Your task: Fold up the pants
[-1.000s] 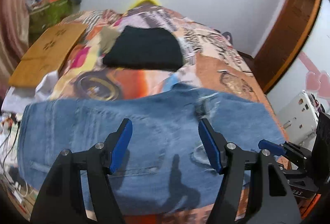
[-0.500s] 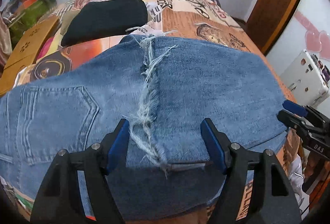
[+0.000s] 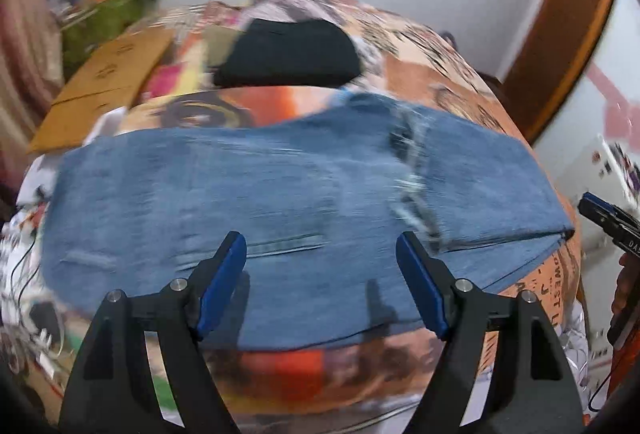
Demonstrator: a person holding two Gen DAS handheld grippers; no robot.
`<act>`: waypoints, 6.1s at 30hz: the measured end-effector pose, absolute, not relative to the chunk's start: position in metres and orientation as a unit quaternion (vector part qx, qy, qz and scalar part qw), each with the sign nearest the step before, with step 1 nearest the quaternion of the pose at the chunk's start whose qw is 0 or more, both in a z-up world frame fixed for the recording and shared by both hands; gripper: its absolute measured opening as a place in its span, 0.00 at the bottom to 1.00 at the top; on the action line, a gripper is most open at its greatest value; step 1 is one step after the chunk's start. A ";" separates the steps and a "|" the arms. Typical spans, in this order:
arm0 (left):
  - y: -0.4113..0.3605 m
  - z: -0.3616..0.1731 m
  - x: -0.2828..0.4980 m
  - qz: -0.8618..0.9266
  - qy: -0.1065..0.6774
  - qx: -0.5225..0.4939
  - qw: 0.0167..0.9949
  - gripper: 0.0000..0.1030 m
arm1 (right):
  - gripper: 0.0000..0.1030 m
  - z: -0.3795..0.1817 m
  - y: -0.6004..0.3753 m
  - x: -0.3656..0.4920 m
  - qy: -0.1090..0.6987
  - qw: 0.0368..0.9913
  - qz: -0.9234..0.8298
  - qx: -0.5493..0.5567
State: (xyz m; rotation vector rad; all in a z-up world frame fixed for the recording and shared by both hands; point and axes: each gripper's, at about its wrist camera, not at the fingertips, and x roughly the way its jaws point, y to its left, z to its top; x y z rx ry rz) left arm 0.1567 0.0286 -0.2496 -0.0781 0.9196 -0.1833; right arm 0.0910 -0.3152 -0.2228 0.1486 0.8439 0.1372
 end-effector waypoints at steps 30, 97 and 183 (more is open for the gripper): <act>0.165 -0.332 0.136 -0.098 0.485 -0.334 0.802 0.75 | 0.53 -0.262 -0.170 0.153 0.439 0.883 0.165 -0.014; -0.222 -0.154 0.187 -0.274 0.290 0.131 0.907 0.21 | 0.58 -0.273 -0.327 0.095 0.407 0.905 0.038 0.119; -0.041 -0.257 0.242 -0.109 0.470 0.052 0.874 0.66 | 0.64 -0.255 -0.362 0.206 0.429 0.901 0.029 0.053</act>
